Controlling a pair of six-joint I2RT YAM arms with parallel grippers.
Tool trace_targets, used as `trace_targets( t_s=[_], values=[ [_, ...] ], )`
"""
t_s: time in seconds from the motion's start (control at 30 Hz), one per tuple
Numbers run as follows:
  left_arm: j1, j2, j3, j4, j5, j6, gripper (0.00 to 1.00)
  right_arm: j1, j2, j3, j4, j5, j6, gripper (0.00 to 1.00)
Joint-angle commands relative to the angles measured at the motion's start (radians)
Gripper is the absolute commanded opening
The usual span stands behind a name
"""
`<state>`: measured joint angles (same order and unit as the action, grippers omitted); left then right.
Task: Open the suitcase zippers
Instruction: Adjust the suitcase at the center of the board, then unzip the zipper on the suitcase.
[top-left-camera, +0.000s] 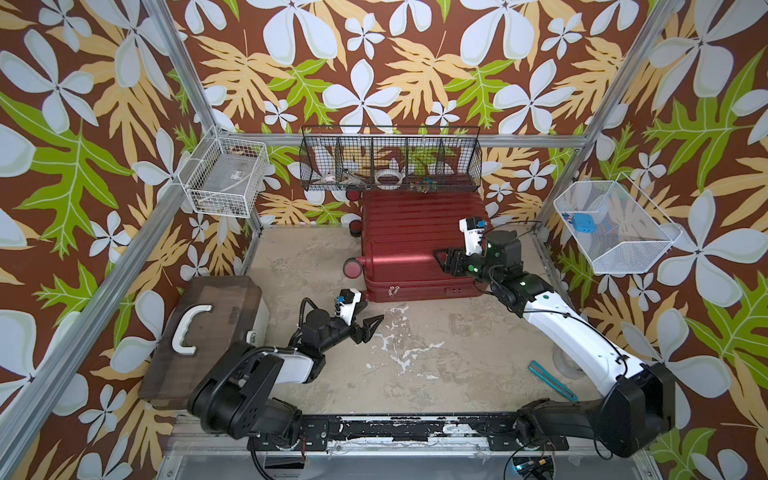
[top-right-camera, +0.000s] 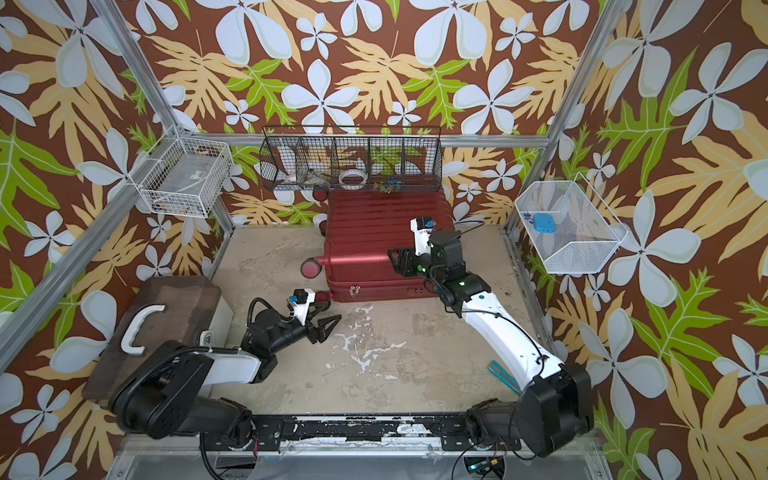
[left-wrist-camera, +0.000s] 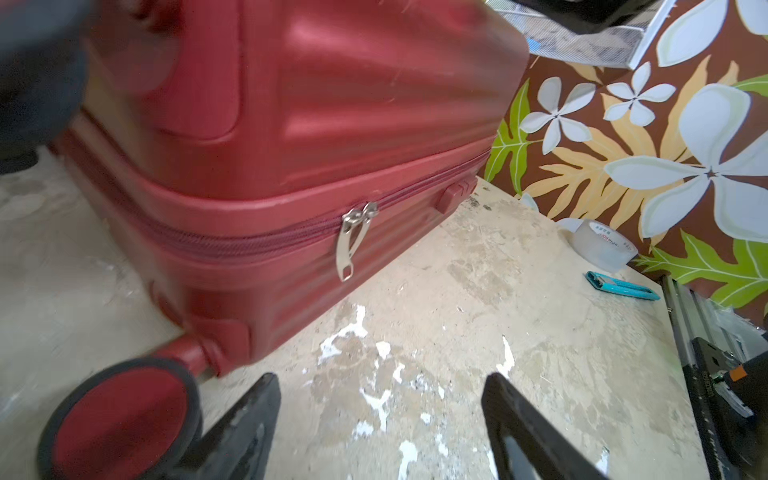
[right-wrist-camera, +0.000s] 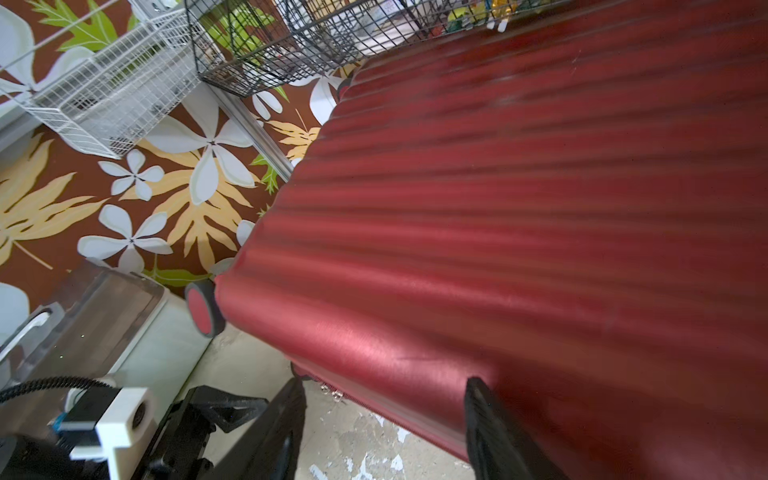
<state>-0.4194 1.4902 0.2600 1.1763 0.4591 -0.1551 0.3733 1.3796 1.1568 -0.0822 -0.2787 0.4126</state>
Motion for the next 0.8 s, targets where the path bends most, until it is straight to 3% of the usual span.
trace_targets(
  t_s=[0.0,0.17,0.33,0.57,0.77],
  values=[
    [-0.052,0.102,0.028,0.297,-0.110,-0.004,0.78,-0.003,0.057,0.034,-0.008,0.070,-0.001,0.62],
    [-0.135,0.250,0.063,0.421,-0.250,-0.015,0.80,-0.007,0.103,0.022,0.007,0.049,0.005,0.61],
    [-0.145,0.372,0.107,0.494,-0.333,-0.060,0.87,-0.016,0.097,-0.013,0.005,0.039,-0.012,0.61],
    [-0.143,0.487,0.145,0.577,-0.269,-0.096,0.89,-0.057,0.054,-0.070,0.022,-0.006,-0.011,0.61],
    [-0.144,0.552,0.204,0.629,-0.192,-0.165,0.83,-0.062,0.040,-0.075,0.002,-0.025,-0.031,0.61]
  ],
)
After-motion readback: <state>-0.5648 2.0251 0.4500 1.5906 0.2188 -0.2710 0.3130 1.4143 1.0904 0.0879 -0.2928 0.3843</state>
